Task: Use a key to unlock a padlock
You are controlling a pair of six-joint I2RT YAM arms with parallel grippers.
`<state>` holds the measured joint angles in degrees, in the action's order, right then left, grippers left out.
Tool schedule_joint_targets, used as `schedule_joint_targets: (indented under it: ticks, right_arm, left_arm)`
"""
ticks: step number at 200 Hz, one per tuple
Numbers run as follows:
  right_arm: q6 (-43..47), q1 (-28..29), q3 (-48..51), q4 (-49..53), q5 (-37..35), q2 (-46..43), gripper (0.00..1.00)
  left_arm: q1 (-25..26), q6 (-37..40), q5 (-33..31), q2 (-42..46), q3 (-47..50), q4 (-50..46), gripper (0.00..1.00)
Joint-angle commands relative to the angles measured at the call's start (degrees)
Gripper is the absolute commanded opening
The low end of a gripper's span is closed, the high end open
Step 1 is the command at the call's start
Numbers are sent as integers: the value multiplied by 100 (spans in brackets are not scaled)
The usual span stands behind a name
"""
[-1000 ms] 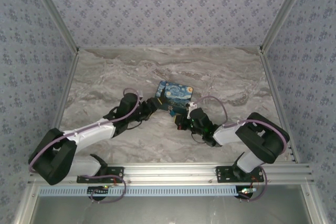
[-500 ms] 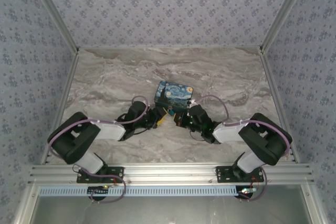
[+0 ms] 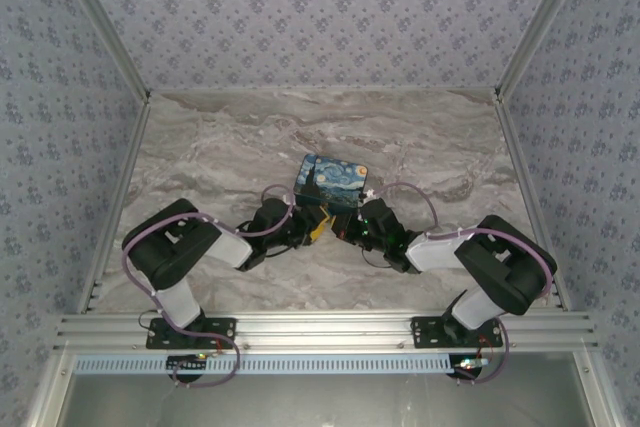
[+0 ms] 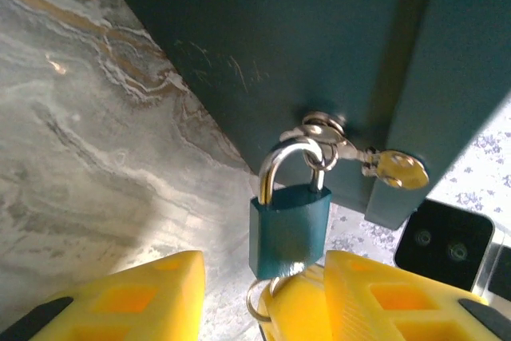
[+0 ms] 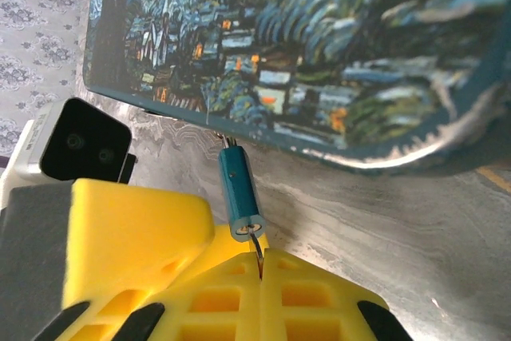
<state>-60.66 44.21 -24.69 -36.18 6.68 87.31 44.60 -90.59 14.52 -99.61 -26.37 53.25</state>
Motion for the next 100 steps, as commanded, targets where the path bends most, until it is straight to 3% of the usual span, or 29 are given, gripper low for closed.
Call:
schedule_joint_targets:
  ticks: [1, 48, 100]
  right_arm:
    - [-131, -28, -117, -37, 55, -61, 0]
    - [-184, -34, -115, -72, 62, -59, 0]
    - [-261, -26, -124, -121, 85, -59, 0]
  left_arm:
    - [48, -187, -139, -167, -143, 532, 43]
    - [48, -291, -312, -269, -166, 676, 35]
    - [51, -426, -292, -476, -213, 881, 34]
